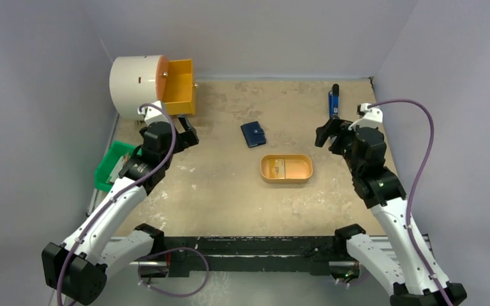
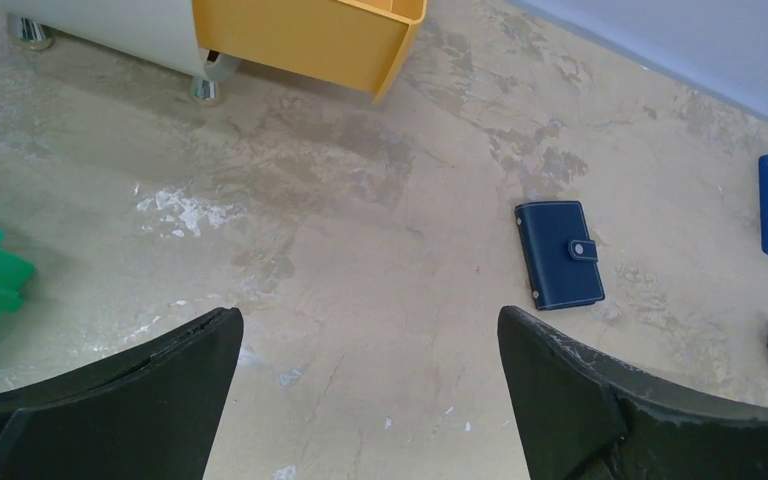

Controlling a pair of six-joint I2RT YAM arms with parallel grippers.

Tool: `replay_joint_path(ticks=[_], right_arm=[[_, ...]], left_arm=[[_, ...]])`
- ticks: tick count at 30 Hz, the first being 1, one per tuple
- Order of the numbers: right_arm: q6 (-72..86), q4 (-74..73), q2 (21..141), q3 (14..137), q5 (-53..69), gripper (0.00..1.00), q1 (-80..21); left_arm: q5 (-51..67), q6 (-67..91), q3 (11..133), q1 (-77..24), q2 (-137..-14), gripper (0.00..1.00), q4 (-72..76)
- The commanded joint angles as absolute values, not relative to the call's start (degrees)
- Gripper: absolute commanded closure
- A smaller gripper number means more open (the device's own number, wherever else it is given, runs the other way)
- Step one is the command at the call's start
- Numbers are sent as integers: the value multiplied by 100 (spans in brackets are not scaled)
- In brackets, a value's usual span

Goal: Put the credit cards into the card holder
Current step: Move the card holder to the center of the board.

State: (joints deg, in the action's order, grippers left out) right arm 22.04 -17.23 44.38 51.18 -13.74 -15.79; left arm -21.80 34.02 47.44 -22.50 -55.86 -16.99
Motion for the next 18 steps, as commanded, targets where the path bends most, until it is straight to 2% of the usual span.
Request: replay_joint_path(ticks=[1, 8, 18], right_arm=[[1936, -1513, 4574, 5418, -1346, 6, -1566], [1763, -1682, 4823, 5442, -757, 11, -1604], [2302, -1592, 5490, 5062, -920, 17, -2342]], left_arm=[[-2214, 3579, 4785, -2189, -5265, 0, -1241], [-2057, 3492, 4737, -2188, -5173, 0, -1237], [-1629, 3400, 4590, -2188, -5127, 2, -1019]])
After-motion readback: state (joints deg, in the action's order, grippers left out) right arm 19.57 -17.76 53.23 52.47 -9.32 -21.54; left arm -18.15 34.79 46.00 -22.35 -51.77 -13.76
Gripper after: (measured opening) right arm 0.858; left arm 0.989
